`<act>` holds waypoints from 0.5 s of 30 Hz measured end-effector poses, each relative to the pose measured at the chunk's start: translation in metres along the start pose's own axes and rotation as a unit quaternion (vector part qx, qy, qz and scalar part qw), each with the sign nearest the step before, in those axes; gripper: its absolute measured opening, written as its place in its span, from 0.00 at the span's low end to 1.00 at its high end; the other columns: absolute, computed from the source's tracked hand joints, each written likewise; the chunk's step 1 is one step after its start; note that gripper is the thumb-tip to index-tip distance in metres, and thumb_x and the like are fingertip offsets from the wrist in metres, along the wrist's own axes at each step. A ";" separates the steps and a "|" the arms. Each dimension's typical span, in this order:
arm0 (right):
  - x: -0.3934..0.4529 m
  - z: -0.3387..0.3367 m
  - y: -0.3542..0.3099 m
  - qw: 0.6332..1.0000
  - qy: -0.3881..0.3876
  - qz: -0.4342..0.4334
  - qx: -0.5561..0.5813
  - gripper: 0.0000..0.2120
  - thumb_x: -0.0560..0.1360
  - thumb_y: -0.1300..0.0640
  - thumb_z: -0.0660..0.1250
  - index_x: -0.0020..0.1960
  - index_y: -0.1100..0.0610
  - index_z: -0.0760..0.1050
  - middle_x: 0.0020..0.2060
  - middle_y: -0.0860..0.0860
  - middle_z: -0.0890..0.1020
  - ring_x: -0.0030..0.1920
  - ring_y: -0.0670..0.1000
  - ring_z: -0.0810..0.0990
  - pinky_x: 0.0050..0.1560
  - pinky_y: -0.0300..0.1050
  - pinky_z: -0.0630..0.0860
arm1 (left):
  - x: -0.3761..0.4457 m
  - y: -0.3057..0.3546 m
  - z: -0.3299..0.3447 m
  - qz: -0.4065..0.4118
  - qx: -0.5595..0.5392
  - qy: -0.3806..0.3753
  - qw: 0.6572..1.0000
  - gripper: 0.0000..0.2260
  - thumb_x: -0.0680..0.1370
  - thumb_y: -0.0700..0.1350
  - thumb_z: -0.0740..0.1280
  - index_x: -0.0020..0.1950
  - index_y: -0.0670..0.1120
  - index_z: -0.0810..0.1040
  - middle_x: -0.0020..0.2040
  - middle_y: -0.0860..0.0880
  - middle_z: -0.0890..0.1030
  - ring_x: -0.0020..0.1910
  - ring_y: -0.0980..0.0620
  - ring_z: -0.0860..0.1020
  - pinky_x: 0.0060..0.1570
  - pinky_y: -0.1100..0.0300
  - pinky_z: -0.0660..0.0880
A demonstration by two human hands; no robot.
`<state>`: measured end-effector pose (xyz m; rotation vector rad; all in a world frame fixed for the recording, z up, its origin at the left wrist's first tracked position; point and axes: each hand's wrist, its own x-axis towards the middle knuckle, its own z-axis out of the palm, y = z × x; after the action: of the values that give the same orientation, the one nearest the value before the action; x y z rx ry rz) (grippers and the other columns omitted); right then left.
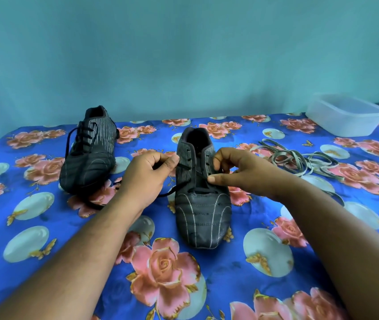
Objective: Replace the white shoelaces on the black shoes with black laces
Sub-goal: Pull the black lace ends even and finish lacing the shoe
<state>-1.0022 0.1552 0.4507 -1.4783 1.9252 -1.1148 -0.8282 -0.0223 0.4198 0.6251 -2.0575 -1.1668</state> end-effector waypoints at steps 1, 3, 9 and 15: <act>0.000 0.000 0.000 1.000 -0.002 0.002 0.005 0.11 0.74 0.54 0.77 0.46 0.54 0.75 0.38 0.49 0.74 0.37 0.45 0.71 0.39 0.37 0.70 | 0.000 -0.001 0.000 -0.002 0.017 0.001 1.000 0.11 0.80 0.52 0.69 0.40 0.52 0.82 0.41 0.59 0.83 0.43 0.71 0.76 0.50 0.71 0.68; 0.000 -0.002 0.001 1.000 -0.005 0.007 0.011 0.11 0.73 0.53 0.77 0.46 0.53 0.75 0.39 0.49 0.75 0.39 0.46 0.72 0.39 0.37 0.71 | 0.001 -0.002 -0.003 -0.011 0.060 -0.001 0.998 0.12 0.81 0.53 0.69 0.40 0.51 0.82 0.44 0.54 0.84 0.44 0.77 0.73 0.51 0.76 0.66; 0.001 -0.002 -0.001 0.999 0.032 -0.013 0.010 0.11 0.77 0.52 0.73 0.43 0.56 0.75 0.37 0.48 0.76 0.38 0.45 0.72 0.39 0.35 0.70 | 0.002 -0.003 -0.017 -0.015 0.309 0.085 0.947 0.12 0.80 0.62 0.64 0.47 0.56 0.81 0.46 0.58 0.83 0.56 0.48 0.80 0.57 0.47 0.65; -0.002 0.004 -0.012 0.995 0.074 -0.072 -0.007 0.11 0.78 0.54 0.72 0.44 0.61 0.75 0.33 0.47 0.74 0.33 0.42 0.69 0.37 0.32 0.67 | -0.010 0.012 -0.028 0.086 0.207 -0.006 0.975 0.17 0.78 0.67 0.64 0.42 0.54 0.79 0.36 0.59 0.78 0.36 0.58 0.76 0.43 0.53 0.72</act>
<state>-0.9917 0.1542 0.4577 -1.6045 1.9526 -1.3089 -0.8019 -0.0248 0.4374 0.6159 -2.3335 -0.6473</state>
